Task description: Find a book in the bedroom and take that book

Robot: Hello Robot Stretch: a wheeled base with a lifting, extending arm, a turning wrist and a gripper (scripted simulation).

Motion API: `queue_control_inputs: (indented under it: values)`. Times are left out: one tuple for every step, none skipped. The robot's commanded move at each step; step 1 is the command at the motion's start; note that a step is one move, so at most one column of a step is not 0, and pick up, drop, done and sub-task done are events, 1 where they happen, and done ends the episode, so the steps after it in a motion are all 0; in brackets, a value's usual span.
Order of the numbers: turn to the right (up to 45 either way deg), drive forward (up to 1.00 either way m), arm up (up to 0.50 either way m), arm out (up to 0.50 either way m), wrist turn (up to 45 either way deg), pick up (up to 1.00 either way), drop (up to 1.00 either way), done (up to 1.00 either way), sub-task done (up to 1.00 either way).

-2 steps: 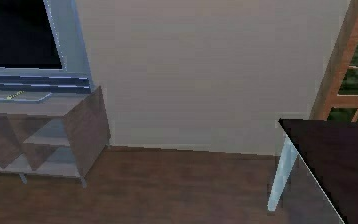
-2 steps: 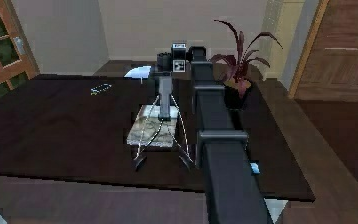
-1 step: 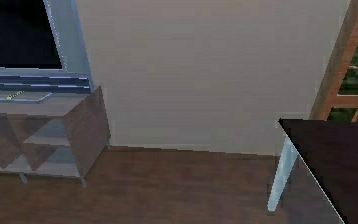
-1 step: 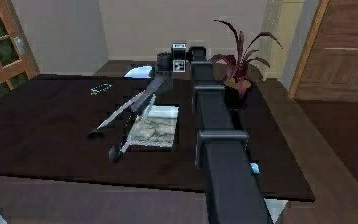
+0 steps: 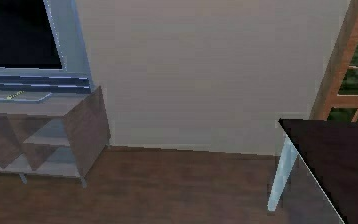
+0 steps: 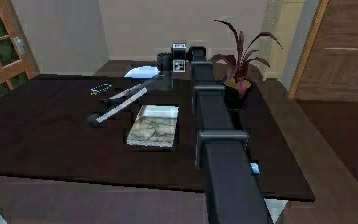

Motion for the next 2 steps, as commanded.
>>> queue_control_inputs:
  values:
    - [0.0, 0.0, 0.0, 0.0, 45.0, 0.0, 0.0, 0.0, 0.0]
    - [0.0, 0.0, 0.0, 0.0, 45.0, 0.0, 0.0, 0.0, 0.0]
